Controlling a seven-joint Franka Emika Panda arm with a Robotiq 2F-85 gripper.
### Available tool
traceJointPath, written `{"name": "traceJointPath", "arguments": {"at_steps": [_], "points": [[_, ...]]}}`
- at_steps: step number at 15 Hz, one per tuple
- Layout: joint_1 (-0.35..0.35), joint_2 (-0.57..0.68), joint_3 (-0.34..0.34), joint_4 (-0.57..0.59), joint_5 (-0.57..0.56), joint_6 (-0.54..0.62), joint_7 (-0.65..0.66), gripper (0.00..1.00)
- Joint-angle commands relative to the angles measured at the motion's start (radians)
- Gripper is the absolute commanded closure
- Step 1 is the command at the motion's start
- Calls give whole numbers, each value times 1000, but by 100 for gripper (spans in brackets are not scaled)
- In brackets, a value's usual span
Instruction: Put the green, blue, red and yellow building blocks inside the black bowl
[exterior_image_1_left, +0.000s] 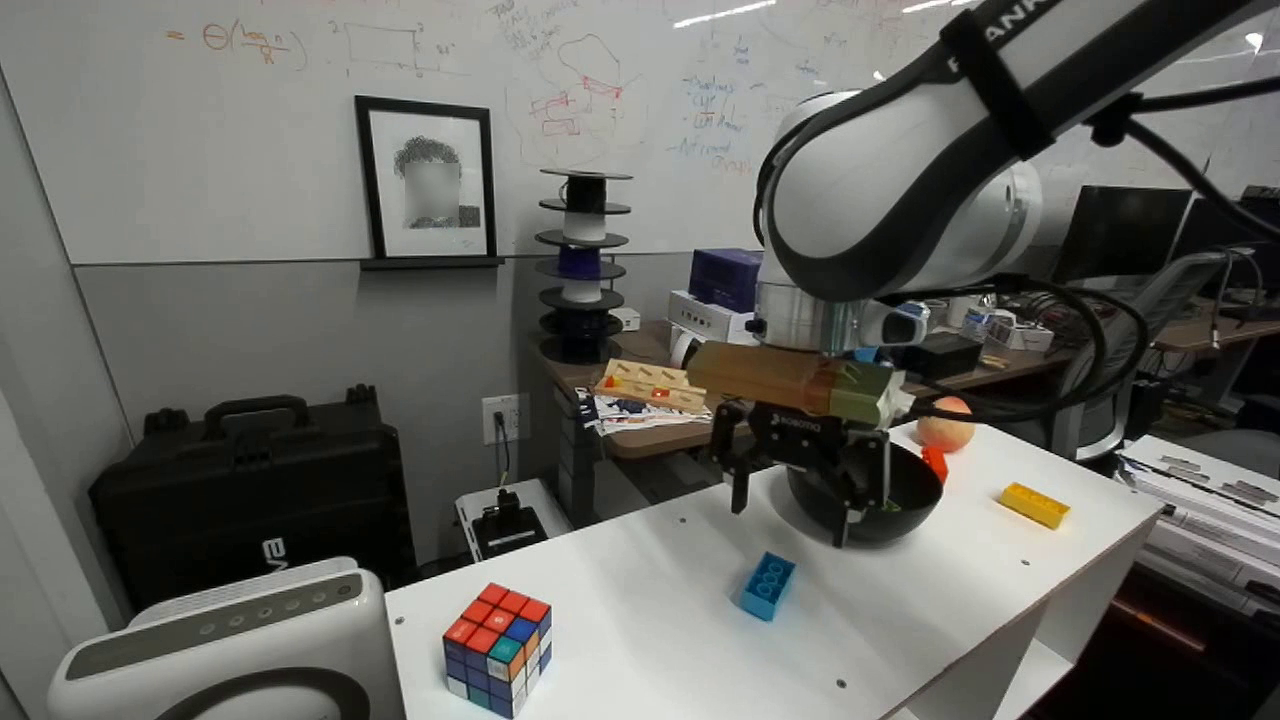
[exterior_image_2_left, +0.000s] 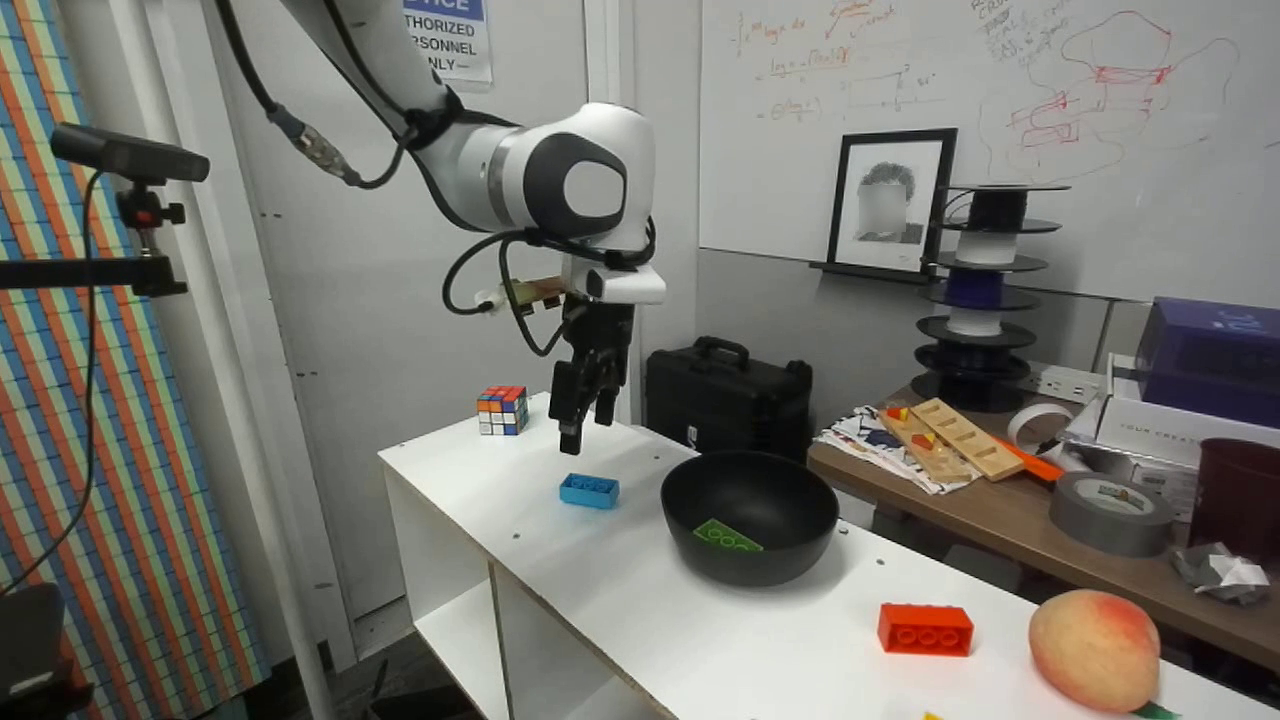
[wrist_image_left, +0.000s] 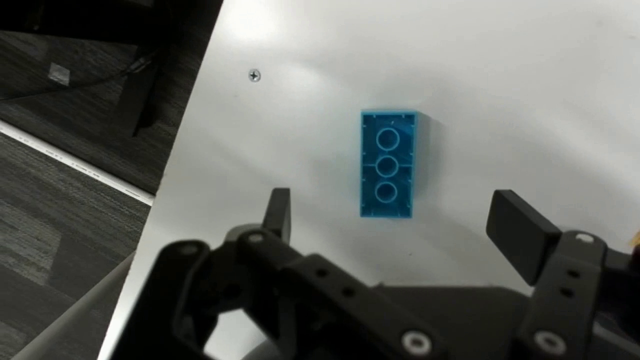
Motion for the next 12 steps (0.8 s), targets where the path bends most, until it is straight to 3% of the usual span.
{"name": "traceJointPath", "arguments": {"at_steps": [1,12], "points": [[-13,-4,8,-29,-7,25,-54,0],[-11,104,6,65,-9,45,-105,0]]}}
